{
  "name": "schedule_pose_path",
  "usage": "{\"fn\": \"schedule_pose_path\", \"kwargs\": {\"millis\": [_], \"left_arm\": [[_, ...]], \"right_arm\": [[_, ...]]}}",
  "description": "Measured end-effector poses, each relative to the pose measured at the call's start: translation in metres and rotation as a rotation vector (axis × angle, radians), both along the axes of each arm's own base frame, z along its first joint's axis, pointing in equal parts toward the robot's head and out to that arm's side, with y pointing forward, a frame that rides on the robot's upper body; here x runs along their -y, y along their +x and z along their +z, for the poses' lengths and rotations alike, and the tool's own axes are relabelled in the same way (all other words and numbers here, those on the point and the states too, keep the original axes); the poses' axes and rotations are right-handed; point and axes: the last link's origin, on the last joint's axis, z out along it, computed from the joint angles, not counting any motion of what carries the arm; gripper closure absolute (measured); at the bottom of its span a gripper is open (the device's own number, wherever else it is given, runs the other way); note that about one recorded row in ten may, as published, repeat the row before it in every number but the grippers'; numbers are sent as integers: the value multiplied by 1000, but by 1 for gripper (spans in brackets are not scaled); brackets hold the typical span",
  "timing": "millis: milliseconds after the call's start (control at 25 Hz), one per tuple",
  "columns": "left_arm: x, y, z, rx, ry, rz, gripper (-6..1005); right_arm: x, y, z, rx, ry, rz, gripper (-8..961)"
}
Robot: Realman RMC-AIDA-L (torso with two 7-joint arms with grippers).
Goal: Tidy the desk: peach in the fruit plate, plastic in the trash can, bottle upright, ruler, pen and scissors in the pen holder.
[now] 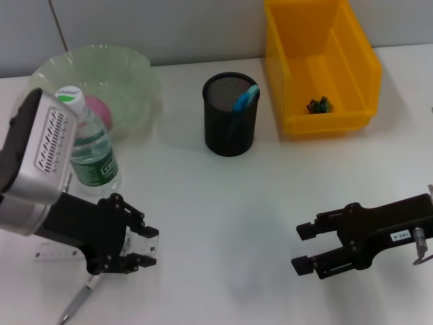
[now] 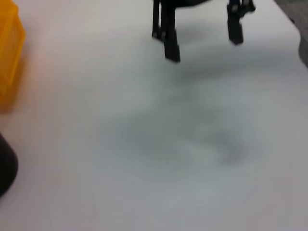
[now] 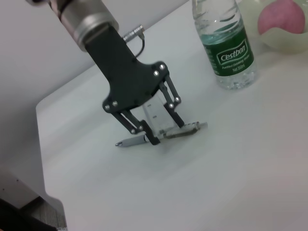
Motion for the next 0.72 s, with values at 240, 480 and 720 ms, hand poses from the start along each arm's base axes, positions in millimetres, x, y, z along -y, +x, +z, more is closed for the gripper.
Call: {"fn": "schedule_pose_path", "kwargs": {"millis": [240,480,720], "left_arm": [[3,32,18,92,26,-55,613],[6,57,31,230,60,-112,612],[-2,93,45,608,187,-149,612]], "right_arm": [[0,0,0,-1,1,1,171],[-2,7,13,-24,72,-30,171],[-4,14,17,-26,112,-44,171]]}}
